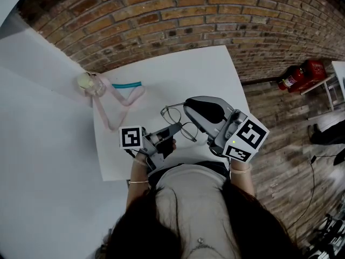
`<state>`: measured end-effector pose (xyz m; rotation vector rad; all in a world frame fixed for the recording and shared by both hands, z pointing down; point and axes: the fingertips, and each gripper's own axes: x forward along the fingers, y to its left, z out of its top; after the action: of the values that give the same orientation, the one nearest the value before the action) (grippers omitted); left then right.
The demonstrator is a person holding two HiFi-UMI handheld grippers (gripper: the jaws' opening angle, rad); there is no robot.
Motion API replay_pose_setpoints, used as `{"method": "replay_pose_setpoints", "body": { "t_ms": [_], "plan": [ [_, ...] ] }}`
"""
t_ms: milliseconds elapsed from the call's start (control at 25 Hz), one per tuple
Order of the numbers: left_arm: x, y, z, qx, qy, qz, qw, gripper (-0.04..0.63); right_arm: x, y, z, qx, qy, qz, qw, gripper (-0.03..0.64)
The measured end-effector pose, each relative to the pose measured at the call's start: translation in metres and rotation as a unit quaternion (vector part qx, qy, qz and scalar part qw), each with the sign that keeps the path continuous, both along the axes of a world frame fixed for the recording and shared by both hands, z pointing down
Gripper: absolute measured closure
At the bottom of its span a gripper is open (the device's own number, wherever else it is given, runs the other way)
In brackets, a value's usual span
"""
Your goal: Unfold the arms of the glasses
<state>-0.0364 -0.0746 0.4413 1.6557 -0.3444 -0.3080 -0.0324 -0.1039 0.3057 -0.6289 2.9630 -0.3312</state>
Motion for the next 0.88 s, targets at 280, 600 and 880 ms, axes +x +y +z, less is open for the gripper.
{"method": "replay_pose_setpoints", "body": {
  "t_ms": [280, 600, 880],
  "plan": [
    [0.006, 0.004, 0.002, 0.003, -0.011, 0.014, 0.9998, 0.569, 0.000, -0.001, -0.001, 0.000, -0.002, 0.003, 1.000, 0.575],
    [0.010, 0.008, 0.005, 0.006, -0.019, 0.028, 0.9994, 0.569, 0.001, -0.002, -0.001, -0.001, -0.005, 0.008, 1.000, 0.575],
    [0.009, 0.011, 0.015, 0.018, -0.055, 0.045, 0.9973, 0.569, 0.003, -0.004, -0.001, -0.002, -0.009, 0.013, 1.000, 0.575]
  ]
}}
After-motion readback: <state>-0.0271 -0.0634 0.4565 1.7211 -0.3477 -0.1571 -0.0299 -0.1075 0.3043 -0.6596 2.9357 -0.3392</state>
